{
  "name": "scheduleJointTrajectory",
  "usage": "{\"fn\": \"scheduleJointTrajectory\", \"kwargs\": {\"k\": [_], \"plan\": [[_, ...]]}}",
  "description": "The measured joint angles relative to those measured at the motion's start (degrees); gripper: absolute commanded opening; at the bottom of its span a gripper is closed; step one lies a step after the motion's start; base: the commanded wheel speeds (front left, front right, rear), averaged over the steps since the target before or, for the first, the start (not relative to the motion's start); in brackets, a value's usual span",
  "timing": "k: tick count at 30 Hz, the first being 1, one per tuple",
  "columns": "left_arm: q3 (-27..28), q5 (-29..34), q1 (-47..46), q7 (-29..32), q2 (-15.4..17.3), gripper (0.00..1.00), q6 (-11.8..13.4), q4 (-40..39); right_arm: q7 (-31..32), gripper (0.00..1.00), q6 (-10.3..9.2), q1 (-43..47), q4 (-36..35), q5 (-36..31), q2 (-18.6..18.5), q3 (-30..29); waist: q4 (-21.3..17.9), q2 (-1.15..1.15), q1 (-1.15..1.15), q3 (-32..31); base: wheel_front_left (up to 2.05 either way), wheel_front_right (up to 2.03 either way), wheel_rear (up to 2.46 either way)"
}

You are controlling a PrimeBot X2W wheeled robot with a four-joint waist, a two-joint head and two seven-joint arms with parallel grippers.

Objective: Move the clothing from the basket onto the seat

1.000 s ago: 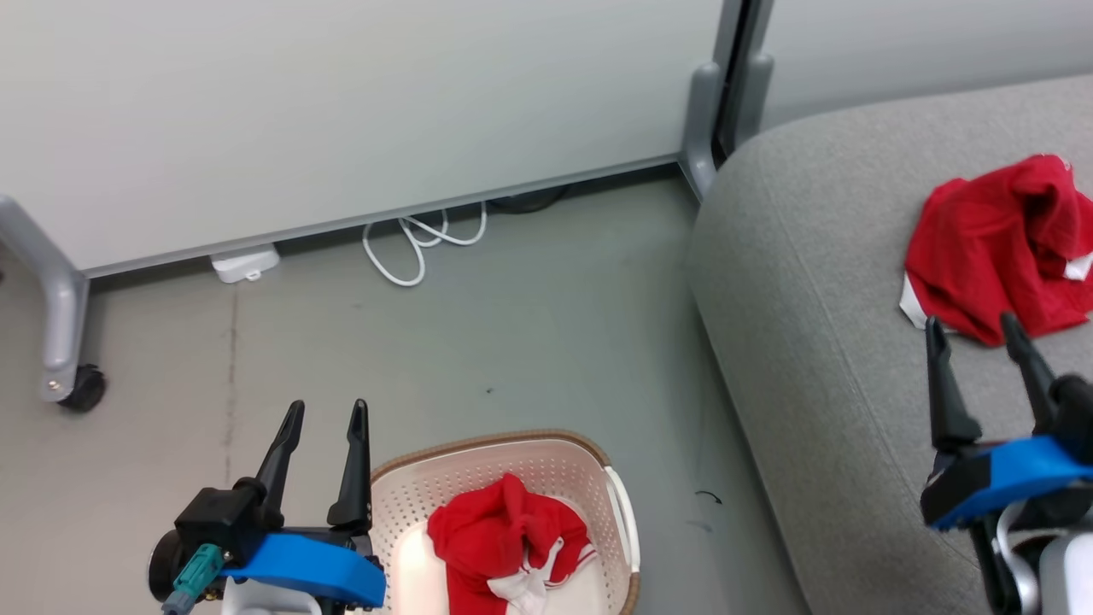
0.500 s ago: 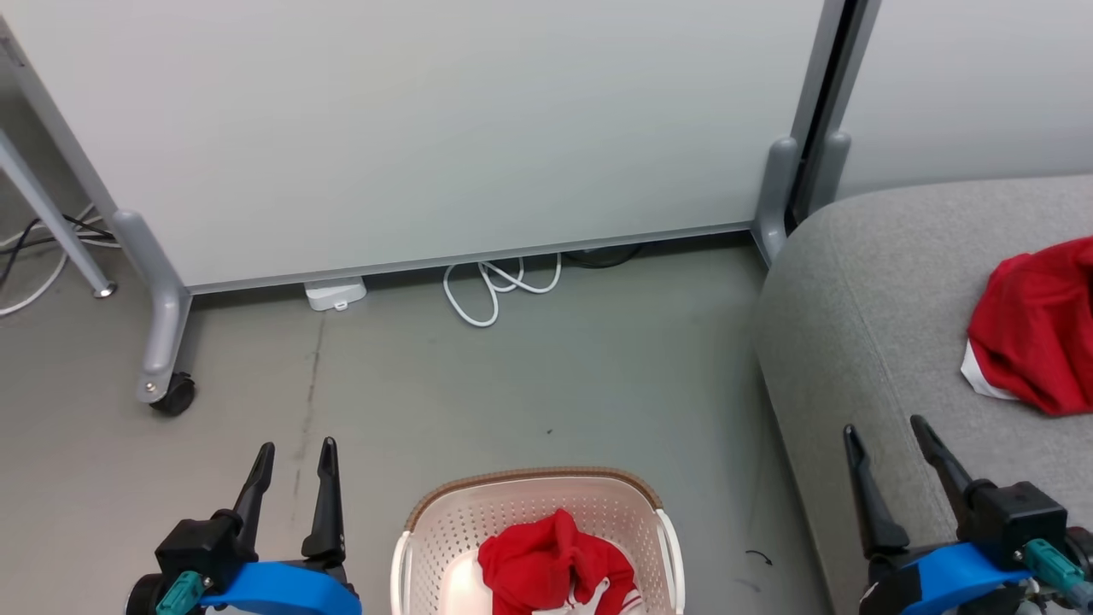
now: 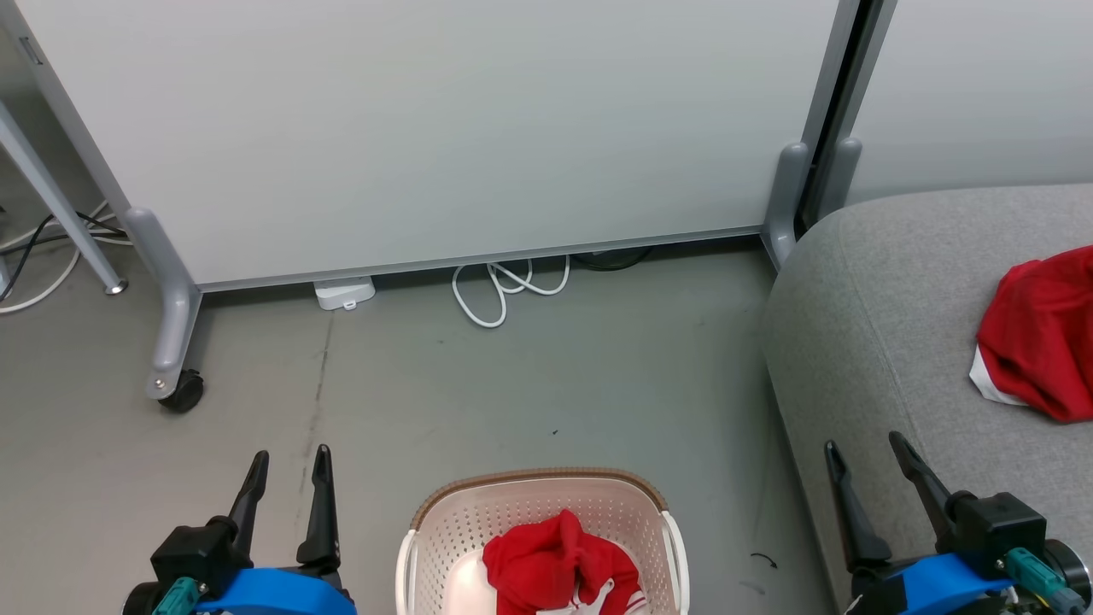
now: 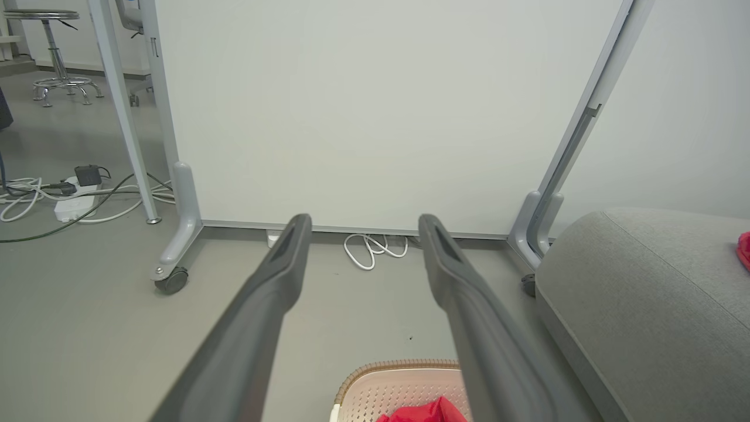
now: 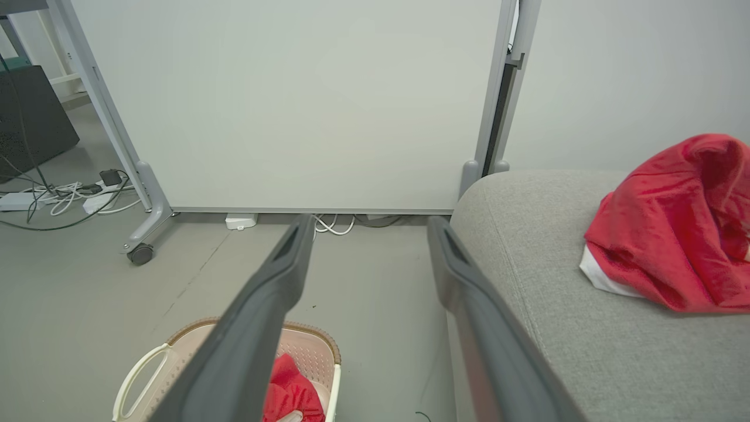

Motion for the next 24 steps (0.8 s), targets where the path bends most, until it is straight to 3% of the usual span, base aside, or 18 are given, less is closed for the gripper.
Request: {"fn": "scheduleJointTrajectory", "kwargs": {"k": [15,24], "plan": [[-0.3,0.8,-0.9,0.0,-0.4,1.0,-0.2,0.9,-0.1,1.0,0.0,-0.6,-0.1,-0.5,0.0,1.7,-1.0,0.0,0.0,1.6,0.0,0.0,0.0],[-3.9,-0.2,-8.4,0.0,-1.0,1.0,-0.3,9.4,-0.7,1.0,0.0,-5.2,-0.7,-0.9,0.0,6.6,-4.1,0.0,0.0,7.8,0.0,0.0,0.0]]}}
